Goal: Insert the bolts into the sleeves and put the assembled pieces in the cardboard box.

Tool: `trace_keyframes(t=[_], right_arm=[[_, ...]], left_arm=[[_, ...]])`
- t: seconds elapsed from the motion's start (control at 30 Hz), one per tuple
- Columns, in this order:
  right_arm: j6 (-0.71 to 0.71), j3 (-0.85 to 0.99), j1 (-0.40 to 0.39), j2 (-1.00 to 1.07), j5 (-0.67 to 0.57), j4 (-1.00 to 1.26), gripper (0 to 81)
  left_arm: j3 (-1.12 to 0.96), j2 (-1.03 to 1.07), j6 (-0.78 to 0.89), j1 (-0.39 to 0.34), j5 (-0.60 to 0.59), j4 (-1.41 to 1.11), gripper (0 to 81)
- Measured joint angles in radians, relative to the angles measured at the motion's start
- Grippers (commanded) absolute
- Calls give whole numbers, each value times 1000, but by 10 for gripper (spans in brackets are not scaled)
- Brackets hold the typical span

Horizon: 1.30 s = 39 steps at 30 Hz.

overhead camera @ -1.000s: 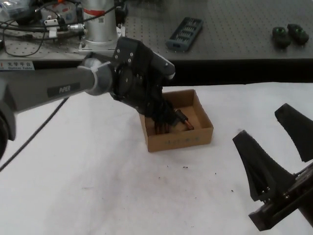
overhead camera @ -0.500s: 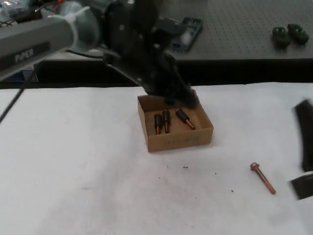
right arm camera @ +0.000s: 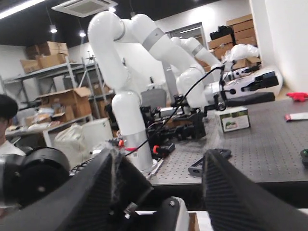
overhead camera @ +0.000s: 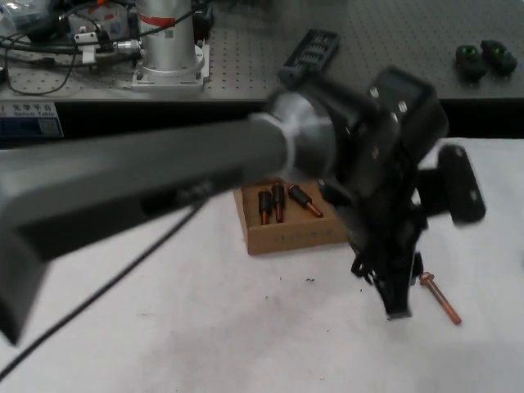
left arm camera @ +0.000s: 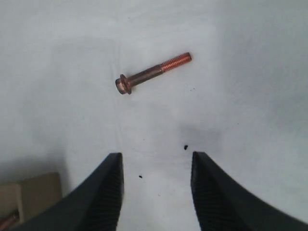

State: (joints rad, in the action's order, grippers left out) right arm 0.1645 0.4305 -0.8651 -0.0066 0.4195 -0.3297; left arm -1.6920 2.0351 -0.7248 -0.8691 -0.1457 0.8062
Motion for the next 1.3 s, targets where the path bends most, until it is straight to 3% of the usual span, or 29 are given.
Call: trace_keyframes(t=[0.37, 0.57, 0.67, 0.8, 1.07, 1.23, 1.3], right_arm=[[-18, 181, 0, 0, -9, -212, 412], [-20, 287, 0, 0, 19, -333, 412], [-20, 319, 0, -3, 42, -385, 412], [-20, 342, 0, -3, 57, -440, 412], [-20, 342, 0, -3, 67, -475, 412], [-15, 342, 0, -3, 72, -475, 412], [-13, 342, 0, -3, 72, -475, 412]], left_arm=[[0, 70, -507, -6, 12, -212, 330], [0, 94, -652, -10, 20, -269, 233], [0, 158, -782, -32, 95, -272, 244], [0, 199, -812, -53, 105, -294, 284], [-3, 210, -859, -104, 118, -372, 286], [-23, 229, -883, -108, 129, -398, 281], [-31, 235, -885, -108, 132, -396, 243]])
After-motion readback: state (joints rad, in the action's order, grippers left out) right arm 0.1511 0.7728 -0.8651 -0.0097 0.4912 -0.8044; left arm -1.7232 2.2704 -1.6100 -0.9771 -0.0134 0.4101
